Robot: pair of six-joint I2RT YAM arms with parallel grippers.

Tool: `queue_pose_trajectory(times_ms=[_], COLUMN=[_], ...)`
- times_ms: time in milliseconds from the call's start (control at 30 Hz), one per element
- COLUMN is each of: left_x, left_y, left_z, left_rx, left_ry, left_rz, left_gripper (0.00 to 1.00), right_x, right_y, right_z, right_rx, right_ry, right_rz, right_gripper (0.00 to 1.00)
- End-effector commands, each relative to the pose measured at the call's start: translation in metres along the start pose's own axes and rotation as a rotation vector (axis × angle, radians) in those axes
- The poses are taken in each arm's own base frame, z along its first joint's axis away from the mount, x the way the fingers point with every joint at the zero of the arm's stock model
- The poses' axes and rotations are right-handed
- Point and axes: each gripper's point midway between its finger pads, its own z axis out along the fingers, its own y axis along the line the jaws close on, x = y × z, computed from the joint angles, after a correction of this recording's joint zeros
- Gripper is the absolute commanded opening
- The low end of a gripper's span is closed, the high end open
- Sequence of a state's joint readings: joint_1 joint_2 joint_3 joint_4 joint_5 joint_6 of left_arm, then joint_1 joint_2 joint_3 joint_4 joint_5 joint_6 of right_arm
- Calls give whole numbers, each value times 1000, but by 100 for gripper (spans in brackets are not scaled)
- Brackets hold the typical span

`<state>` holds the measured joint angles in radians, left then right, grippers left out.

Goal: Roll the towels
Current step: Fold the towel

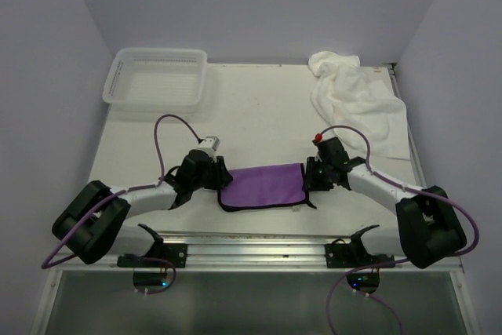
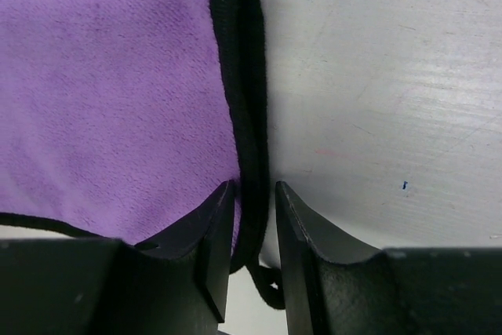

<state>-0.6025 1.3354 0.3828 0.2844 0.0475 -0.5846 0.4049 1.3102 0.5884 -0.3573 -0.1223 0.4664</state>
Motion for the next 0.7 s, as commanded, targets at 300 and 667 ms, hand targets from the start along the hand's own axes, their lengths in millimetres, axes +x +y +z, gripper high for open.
queue_pose_trajectory(times_ms=[300, 667], left_x=[-40, -84], left_y=[-16, -33], left_z=[8, -21], left_rx=[24, 33], left_ry=[-103, -213], left_rz=[-1, 39], left_gripper=[46, 67], right_x=[-3, -40], right_y=[-10, -9], right_z=[6, -25], right_rx=[68, 148], right_ry=[24, -37], right_rz=[-18, -72], right_gripper=[9, 0])
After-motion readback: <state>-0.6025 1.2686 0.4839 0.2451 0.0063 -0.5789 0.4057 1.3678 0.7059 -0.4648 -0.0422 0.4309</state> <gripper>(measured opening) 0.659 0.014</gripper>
